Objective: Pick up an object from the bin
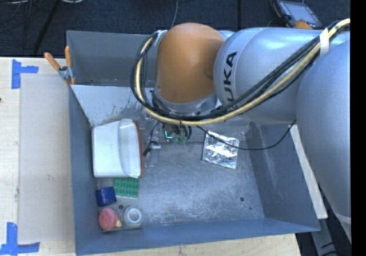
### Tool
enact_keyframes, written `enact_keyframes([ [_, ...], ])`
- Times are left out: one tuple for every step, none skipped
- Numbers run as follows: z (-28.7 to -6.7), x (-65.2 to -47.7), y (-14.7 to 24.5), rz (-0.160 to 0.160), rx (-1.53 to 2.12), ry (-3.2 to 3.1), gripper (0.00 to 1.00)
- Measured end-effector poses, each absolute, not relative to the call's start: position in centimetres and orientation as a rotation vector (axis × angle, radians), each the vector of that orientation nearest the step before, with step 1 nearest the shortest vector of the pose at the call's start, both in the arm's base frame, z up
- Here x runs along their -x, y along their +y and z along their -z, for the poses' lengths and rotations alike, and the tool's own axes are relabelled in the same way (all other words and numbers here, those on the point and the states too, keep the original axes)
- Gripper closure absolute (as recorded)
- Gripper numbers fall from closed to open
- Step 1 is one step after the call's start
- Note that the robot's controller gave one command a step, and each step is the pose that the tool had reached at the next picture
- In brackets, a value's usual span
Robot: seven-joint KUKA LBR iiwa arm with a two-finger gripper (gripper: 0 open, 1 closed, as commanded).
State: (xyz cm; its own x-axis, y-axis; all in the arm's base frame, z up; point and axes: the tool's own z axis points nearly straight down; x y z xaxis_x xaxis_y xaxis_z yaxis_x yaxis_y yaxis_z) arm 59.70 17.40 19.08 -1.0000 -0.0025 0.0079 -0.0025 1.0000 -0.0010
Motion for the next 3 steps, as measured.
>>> enact_keyframes([
  [-9.3,-51.4,20.0,-0.003,-0.074,-3.128,0.0],
  [-9.7,-51.8,19.7,-0.003,-0.062,-3.14,1.0],
  [-21.2,-53.3,17.9,0.001,-0.065,-3.148,1.0],
])
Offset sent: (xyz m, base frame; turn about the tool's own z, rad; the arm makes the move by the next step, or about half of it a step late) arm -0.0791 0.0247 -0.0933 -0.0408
